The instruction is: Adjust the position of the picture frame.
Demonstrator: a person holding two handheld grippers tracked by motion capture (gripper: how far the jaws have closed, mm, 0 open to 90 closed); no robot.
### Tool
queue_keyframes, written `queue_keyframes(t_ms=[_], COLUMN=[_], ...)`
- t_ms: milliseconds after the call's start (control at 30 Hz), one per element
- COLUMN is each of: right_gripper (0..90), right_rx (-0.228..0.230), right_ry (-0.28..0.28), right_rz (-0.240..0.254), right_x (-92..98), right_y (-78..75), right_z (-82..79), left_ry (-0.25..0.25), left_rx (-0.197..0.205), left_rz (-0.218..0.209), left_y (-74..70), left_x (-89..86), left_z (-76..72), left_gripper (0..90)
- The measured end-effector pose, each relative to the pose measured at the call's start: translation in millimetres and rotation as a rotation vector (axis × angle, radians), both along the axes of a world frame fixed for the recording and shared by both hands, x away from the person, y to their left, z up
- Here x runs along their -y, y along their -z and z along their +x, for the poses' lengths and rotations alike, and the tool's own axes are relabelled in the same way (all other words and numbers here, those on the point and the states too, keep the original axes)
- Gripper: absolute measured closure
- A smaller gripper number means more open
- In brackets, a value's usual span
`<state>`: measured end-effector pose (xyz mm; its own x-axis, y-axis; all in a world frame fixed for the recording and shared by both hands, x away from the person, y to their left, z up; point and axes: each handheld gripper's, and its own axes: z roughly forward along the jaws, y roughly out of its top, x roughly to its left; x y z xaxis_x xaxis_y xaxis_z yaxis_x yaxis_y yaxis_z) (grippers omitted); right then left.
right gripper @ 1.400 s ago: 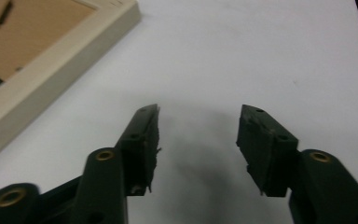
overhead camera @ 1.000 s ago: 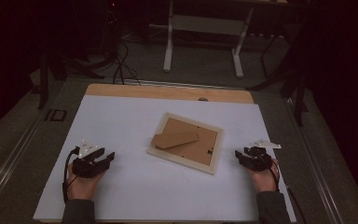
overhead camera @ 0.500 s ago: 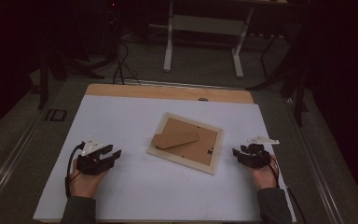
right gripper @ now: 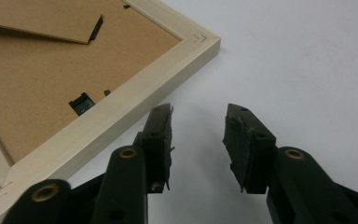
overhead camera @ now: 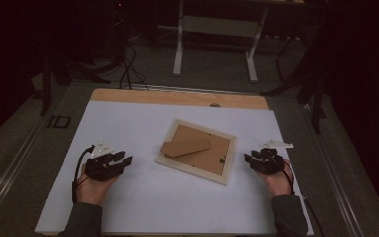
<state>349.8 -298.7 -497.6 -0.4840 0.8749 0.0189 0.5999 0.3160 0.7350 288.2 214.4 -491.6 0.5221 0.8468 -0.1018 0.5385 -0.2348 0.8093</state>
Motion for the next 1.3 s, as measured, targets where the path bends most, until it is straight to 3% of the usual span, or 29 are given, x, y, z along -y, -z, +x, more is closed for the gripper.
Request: queue_keyframes(t_ms=[300,467,667,800,933,1300], right_gripper=[70.7,74.1,74.4,74.4,74.5,75.4], right_rx=[-0.013,-0.004,-0.002,-0.007,-0.015,-0.029], right_ry=[0.005,0.011,0.009,0.006,0.004,0.008], right_rz=[0.006,0.008,0.008,0.013,0.018,0.038], right_x=[-2.6,-4.6,-9.9,-13.2,-14.6,-17.5], right_y=[-0.1,-3.6,-6.3,-5.8,-5.4,-2.3], right_z=[1.4,2.3,4.2,6.0,7.3,9.4], left_ry=[0.04,0.019,0.035,0.046,0.054,0.058], left_rx=[-0.033,-0.019,-0.029,-0.04,-0.062,-0.065], left_rz=[0.003,0.046,0.007,0.019,0.002,0.012], left_y=[2.2,2.6,1.6,2.7,6.9,9.0], left_x=[7.1,11.9,13.8,18.7,22.3,29.9], left_z=[14.7,21.5,31.1,36.4,45.9,58.9], left_gripper=[59.2,62.5,64.8,66.2,69.0,77.1])
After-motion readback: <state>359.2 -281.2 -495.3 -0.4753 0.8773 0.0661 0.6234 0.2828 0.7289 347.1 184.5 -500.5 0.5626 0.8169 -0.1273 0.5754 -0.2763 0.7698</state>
